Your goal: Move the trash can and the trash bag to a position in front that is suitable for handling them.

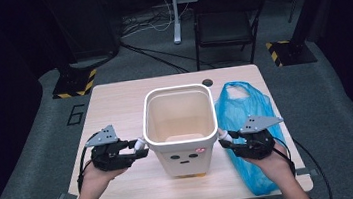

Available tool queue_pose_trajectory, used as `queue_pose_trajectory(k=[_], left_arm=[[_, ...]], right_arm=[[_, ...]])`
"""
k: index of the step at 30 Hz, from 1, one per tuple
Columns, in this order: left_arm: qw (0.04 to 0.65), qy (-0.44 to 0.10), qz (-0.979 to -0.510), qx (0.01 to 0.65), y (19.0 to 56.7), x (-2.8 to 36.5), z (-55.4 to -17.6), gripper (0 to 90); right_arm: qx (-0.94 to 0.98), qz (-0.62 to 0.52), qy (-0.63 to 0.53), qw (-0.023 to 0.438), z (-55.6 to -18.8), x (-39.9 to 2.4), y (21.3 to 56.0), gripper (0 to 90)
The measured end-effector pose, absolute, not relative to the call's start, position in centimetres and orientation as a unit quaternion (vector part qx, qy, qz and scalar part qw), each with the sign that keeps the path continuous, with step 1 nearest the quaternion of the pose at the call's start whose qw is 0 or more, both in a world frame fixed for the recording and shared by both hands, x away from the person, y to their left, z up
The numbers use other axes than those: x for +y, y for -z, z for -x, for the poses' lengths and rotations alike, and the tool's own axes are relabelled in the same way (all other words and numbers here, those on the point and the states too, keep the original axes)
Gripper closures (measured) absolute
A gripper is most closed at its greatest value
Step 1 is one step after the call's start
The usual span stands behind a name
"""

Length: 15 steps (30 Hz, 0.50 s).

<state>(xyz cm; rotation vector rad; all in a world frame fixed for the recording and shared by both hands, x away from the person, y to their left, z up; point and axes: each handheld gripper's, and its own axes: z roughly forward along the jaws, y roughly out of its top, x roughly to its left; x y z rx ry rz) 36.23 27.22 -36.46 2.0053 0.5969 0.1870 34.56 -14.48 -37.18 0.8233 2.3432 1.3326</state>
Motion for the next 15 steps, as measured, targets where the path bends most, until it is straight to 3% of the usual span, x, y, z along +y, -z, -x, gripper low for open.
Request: queue_pose_trajectory(k=[15], left_arm=[[0.513, -0.093, -0.822, 0.228, 34.9, 28.6, -35.2, 35.6]], right_arm=[[0.826, -0.283, -0.46, 0.16, -33.7, -14.9, 36.1, 49.4]])
